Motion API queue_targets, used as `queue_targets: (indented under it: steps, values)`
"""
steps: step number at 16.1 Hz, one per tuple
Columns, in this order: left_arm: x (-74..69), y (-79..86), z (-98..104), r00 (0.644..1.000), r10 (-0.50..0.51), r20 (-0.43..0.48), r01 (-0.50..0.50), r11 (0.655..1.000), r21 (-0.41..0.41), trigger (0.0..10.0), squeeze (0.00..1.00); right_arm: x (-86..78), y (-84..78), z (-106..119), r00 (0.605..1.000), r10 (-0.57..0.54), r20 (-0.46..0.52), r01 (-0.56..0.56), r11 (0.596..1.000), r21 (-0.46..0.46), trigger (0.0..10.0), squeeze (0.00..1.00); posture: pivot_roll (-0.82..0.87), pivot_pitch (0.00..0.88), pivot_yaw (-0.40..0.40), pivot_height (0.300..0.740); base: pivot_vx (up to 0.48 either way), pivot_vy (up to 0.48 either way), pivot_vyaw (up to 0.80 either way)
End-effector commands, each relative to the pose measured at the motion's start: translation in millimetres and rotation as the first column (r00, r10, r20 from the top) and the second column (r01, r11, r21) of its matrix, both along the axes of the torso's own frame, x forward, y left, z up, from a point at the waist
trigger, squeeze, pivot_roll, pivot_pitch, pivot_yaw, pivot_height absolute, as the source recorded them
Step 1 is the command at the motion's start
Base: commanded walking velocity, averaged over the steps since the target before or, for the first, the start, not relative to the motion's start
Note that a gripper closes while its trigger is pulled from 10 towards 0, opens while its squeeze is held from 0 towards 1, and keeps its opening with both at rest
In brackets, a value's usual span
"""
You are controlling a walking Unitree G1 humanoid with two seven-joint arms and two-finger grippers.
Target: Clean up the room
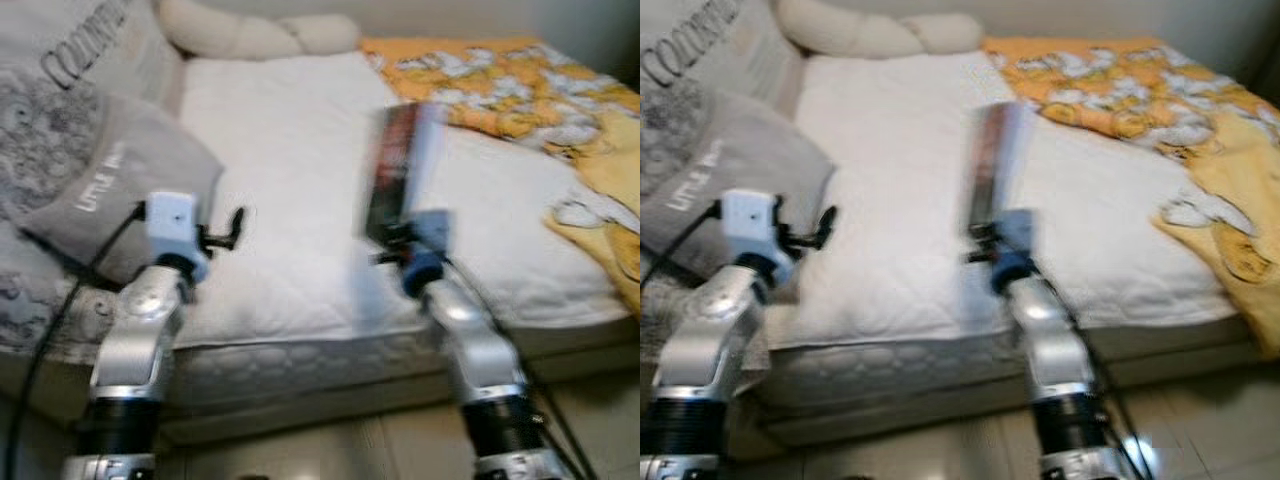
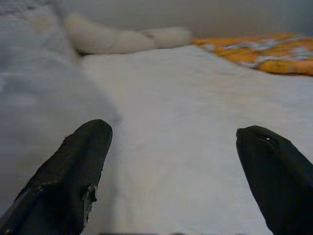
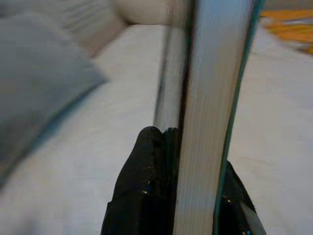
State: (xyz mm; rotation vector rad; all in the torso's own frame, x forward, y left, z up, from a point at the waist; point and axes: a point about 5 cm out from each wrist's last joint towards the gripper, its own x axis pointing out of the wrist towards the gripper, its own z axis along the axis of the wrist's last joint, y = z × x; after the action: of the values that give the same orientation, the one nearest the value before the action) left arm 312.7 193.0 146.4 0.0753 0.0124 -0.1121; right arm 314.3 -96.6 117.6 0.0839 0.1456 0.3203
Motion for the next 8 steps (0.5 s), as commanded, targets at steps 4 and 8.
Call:
queue_targets:
  steps: [4,8]
  values:
    - [1.2,-5.2,0.6,1.000,-0.018,0.002,0.018,1.000,0.001,10.0,0.00,5.2,-12.6,8.5,0.998,-0.057,0.030,0.057,0.998,0.009,10.0,0.00,0.08,0.000,-0.006,0.740,0.311,0.000,0.17]
    - [0.8,-5.7,-0.4,1.000,-0.021,-0.001,0.021,1.000,0.000,10.0,0.00,4.1,-12.2,7.8,0.999,-0.046,0.028,0.046,0.999,0.001,10.0,0.00,0.08,0.000,-0.007,0.740,0.308,0.000,0.00]
